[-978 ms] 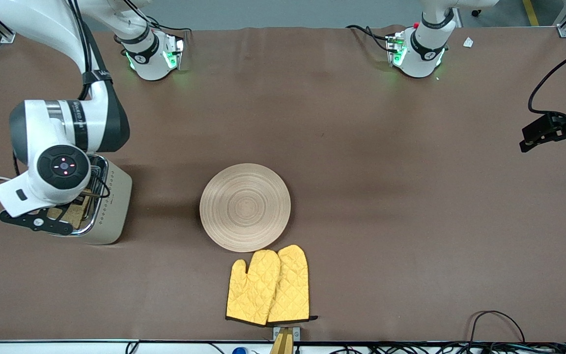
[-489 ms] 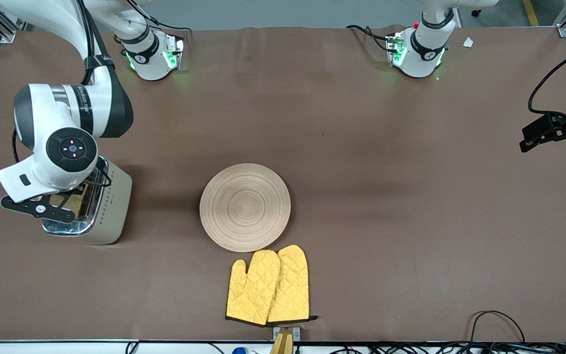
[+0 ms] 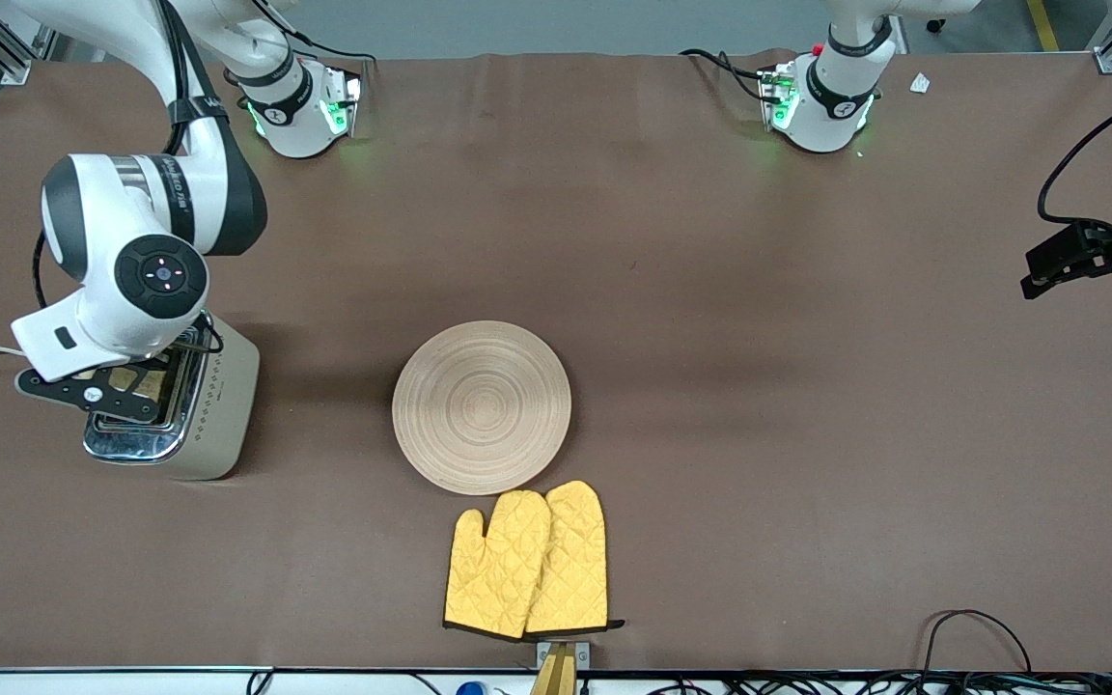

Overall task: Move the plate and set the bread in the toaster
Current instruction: 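Lower the bread upright into a toaster slot with the right gripper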

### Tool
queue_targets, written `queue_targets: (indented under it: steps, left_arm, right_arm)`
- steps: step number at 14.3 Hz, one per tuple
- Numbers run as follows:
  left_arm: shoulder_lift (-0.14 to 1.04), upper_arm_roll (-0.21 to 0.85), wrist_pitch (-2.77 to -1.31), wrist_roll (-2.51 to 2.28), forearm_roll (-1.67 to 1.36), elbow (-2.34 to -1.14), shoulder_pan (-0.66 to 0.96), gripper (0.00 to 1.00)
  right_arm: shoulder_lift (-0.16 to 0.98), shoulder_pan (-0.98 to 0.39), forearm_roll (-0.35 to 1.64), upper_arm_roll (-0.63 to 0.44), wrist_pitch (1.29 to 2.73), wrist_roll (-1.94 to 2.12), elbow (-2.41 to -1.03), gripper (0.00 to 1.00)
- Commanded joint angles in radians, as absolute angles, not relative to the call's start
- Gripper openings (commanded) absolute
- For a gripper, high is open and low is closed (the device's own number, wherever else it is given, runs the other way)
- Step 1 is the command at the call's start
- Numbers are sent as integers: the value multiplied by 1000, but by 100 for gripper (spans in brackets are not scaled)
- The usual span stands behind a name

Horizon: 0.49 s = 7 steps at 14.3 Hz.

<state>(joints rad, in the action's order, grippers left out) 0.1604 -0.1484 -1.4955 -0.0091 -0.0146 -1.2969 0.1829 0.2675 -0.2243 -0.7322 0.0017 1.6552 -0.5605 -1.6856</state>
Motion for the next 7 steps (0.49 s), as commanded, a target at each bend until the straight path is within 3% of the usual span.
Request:
queue_targets:
  steps: [1,7]
  left_arm:
    - [147,-152,-1494,-21,-29,-1305,184,100]
    - [147,-152,-1494,-21,-29,-1305,184,100]
  right_arm:
    - [222,-244,-762,2,1669,-604,-1752,0]
    - [180,-247,-764,0,1747,-669,-1868,0]
